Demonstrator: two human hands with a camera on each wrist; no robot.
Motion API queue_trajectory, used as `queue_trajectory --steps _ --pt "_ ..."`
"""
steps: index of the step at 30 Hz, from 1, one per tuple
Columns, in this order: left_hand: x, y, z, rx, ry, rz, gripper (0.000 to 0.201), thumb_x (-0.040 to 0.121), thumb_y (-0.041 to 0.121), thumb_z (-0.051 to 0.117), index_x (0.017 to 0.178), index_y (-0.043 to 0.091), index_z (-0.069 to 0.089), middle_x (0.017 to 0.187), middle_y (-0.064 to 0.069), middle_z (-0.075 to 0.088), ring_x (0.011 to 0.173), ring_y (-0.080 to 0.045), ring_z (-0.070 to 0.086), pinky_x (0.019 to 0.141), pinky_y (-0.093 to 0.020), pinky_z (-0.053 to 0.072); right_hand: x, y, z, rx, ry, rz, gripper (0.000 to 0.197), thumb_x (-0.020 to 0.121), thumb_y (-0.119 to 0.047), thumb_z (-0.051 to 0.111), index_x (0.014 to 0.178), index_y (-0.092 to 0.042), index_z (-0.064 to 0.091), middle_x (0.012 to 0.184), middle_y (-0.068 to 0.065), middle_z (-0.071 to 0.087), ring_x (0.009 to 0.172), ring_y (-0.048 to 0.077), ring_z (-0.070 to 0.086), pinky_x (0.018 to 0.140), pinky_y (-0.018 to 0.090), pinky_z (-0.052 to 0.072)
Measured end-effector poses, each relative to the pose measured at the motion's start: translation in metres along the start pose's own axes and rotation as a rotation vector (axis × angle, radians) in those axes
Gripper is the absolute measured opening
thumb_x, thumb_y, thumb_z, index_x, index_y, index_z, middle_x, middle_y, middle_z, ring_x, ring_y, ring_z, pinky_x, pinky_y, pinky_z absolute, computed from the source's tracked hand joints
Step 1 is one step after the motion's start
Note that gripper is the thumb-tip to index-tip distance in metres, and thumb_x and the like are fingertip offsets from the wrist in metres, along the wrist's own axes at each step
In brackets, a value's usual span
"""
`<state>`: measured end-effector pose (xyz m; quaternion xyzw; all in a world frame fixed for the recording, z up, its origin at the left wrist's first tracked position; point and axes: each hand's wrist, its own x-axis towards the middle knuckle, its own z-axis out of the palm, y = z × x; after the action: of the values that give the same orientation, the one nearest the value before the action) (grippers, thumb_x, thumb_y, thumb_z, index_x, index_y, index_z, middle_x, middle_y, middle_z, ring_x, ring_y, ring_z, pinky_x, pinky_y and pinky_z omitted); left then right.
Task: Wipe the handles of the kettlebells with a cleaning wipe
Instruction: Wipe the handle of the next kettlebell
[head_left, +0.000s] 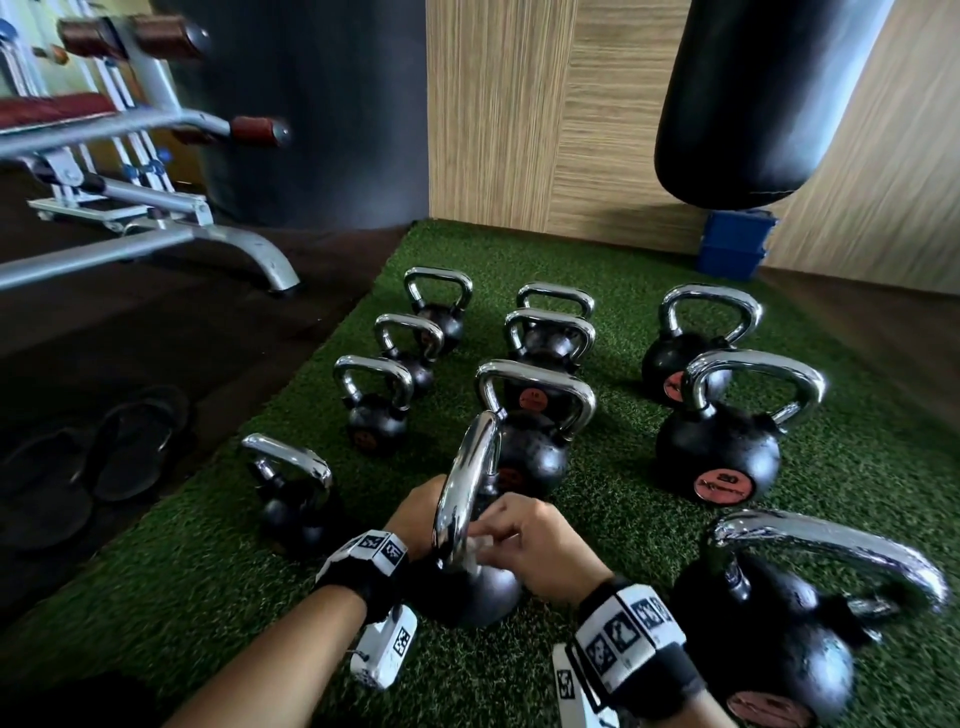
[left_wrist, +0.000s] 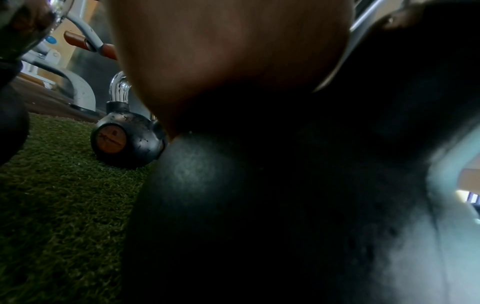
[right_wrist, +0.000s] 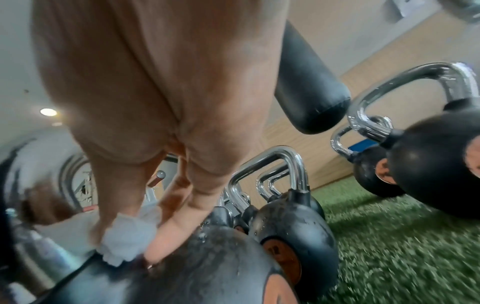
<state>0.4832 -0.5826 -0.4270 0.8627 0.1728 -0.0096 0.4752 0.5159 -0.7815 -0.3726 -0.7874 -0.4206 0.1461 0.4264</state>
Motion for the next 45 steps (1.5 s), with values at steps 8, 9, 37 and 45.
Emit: queue_trajectory --steps 8,9,37,45 --pt "0.006 -0.005 0.003 -0.056 0.045 0.032 0.013 0.078 0.041 0.07 0.083 0.032 0.062 0.09 0.009 0.067 0.094 -0.019 0.069 0.094 -0.044 0.056 0.033 -0.007 -0.017 -0.032 -0.33 -0.057 0.018 0.087 -0.005 0.073 0.104 -0.007 0.076 0.106 -0.003 0.07 0.092 0.003 0.063 0.084 0.017 0.048" --pt "0.004 -0.004 0.002 -0.062 0.039 0.041 0.015 0.076 0.042 0.067 0.086 0.032 0.064 0.093 0.005 0.069 0.096 -0.022 0.069 0.095 -0.046 0.056 0.034 -0.007 -0.017 0.001 -0.342 -0.054 0.017 0.086 -0.003 0.073 0.103 -0.006 0.076 0.102 -0.004 0.07 0.09 0.003 0.063 0.084 0.019 0.049" --pt "0.008 -0.009 0.004 -0.068 0.063 0.104 0.018 0.099 0.023 0.061 0.114 0.018 0.07 0.115 -0.005 0.072 0.109 -0.024 0.068 0.099 -0.047 0.052 0.037 0.018 0.039 1.367 -0.004 0.076 0.047 0.079 0.01 0.062 0.124 0.017 0.049 0.097 0.026 0.065 0.074 0.029 0.069 0.071 0.039 0.057" --pt "0.004 -0.006 0.004 -0.041 0.086 0.156 0.032 0.098 0.011 0.063 0.13 0.006 0.062 0.129 -0.014 0.066 0.122 -0.03 0.062 0.106 -0.046 0.048 0.06 0.015 0.026 0.916 0.489 0.033 0.042 0.056 0.01 0.086 0.081 -0.016 0.064 0.086 0.018 0.072 0.078 0.03 0.07 0.075 0.043 0.061"
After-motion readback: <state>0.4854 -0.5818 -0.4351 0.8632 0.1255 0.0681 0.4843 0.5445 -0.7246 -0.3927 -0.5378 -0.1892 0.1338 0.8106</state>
